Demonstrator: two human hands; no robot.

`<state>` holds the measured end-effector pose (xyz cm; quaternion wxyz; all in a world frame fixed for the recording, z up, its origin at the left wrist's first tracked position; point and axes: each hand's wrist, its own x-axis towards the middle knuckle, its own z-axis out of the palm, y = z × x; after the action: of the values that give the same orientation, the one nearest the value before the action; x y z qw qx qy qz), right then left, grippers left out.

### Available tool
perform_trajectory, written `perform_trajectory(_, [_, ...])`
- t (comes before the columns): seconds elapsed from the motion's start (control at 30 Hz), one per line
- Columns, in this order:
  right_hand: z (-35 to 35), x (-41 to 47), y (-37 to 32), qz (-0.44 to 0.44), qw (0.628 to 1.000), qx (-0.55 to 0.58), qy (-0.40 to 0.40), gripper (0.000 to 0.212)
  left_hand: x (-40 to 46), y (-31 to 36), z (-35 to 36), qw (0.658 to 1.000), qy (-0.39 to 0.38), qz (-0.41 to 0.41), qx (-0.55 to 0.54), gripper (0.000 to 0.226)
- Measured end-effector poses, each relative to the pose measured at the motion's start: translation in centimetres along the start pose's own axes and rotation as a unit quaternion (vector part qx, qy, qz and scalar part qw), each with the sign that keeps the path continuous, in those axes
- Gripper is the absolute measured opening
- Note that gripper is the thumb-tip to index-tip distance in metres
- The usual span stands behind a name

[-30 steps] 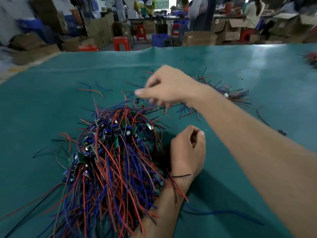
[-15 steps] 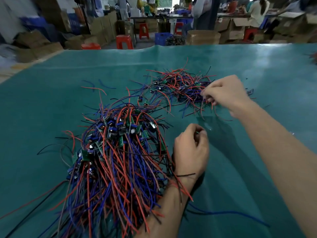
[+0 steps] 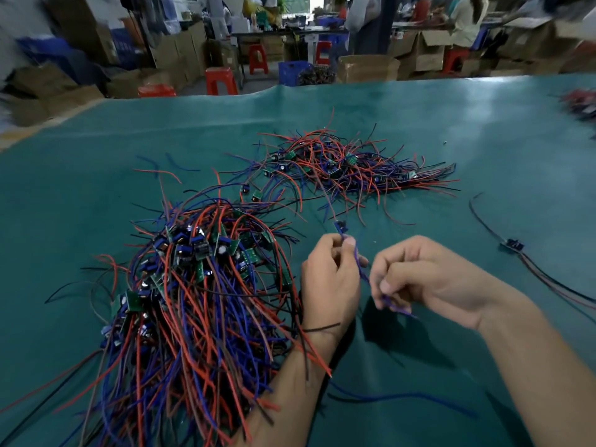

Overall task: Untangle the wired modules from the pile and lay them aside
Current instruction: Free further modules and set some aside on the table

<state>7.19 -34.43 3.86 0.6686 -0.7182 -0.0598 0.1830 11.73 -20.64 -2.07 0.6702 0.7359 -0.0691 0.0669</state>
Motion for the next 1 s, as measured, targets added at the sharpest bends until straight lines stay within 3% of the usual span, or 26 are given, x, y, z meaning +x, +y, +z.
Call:
perform_trajectory(0.07, [-0.2, 0.0, 0.2, 0.007, 0.999, -0.014, -0.033, 0.012, 0.1, -0.1, 0.0, 1.000, 0.003, 0.007, 0.015, 0.015])
perform_trajectory(0.13, [-0.7, 0.1, 0.7, 0.008, 0.999, -0.050, -0.014, 0.010, 0.1, 0.0, 0.0, 1.000, 0.000, 0.005, -0.003, 0.013])
perform_trajectory(0.27, [-1.6, 1.4, 2.0, -0.022, 0.953, -0.129, 0.273, 0.015, -0.4, 0.3, 0.0, 0.999, -0.017, 0.029, 0.007, 0.016])
perform_trajectory(0.33, [-1.3, 2.0, 2.2, -0.053, 0.940, -0.060, 0.332, 0.015, -0.6, 0.5, 0.0, 0.999, -0.040, 0.035, 0.010, 0.020])
perform_trajectory(0.47, [-0.1, 2.3, 1.7, -0.075, 0.959, 0.044, 0.271, 0.015, -0.8, 0.8, -0.2, 0.996, -0.069, 0.041, 0.038, 0.018])
perform_trajectory(0.6, [-0.3, 2.1, 1.3, -0.077, 0.950, 0.102, 0.284, 0.017, -0.8, 1.0, -0.2, 0.996, -0.038, 0.064, 0.048, 0.007])
perform_trajectory(0.7, [-0.5, 2.0, 1.4, -0.070, 0.944, 0.155, 0.284, 0.014, -0.8, 0.9, -0.1, 0.996, -0.057, 0.060, 0.043, 0.005])
perform_trajectory(0.83, [-1.4, 1.7, 1.6, -0.054, 0.953, 0.108, 0.278, 0.011, -0.7, 0.5, 0.0, 0.994, -0.048, 0.077, 0.065, 0.012])
perform_trajectory(1.0, [-2.3, 1.0, 1.9, -0.016, 0.975, -0.045, 0.219, 0.004, -0.7, 0.5, -0.2, 0.992, -0.006, 0.112, 0.061, 0.010])
